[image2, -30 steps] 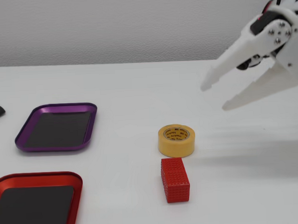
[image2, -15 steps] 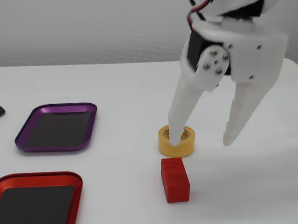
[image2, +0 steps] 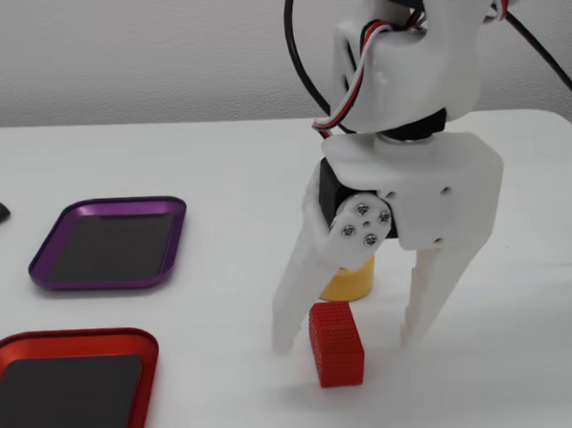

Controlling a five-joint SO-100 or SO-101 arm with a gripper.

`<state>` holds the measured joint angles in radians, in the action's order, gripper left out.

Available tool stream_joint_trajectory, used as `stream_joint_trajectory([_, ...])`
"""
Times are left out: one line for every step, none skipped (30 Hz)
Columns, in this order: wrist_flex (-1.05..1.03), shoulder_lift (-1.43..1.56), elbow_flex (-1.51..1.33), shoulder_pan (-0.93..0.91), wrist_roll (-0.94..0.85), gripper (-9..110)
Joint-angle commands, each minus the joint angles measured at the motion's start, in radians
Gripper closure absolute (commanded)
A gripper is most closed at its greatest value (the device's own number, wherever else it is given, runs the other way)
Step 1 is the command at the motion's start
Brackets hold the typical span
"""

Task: Grasp a red block and put it in the left red dish.

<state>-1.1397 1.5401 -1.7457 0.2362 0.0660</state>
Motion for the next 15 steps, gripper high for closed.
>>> stream_joint_trajectory([0.032,-0.015,0.032,-0.009,-0.005,72])
stream_joint_trajectory([0.035,-0.025,0.032,-0.009,-0.005,72])
stream_joint_trajectory([0.037,-0.031,0.032,-0.009,-0.005,72])
stream_joint_trajectory([0.038,-0.038,0.032,-0.009,-0.006,72])
stream_joint_trajectory([0.044,-0.046,0.032,-0.009,-0.006,72])
stream_joint_trajectory([0.057,-0.054,0.032,-0.009,-0.008,72])
stream_joint_trajectory([0.069,-0.06,0.032,-0.009,-0.008,72])
stream_joint_trajectory([0.075,-0.064,0.032,-0.011,-0.009,72])
stream_joint_trajectory([0.081,-0.069,0.032,-0.021,-0.009,72])
stream_joint_trajectory([0.081,-0.072,0.032,-0.034,-0.009,72])
stream_joint_trajectory([0.083,-0.077,0.032,-0.044,-0.011,72])
stream_joint_trajectory([0.087,-0.081,0.032,-0.058,-0.014,72])
stream_joint_trajectory([0.101,-0.086,0.032,-0.071,-0.032,72])
stream_joint_trajectory([0.114,-0.091,0.028,-0.083,-0.055,72])
stream_joint_trajectory([0.121,-0.092,0.025,-0.097,-0.074,72])
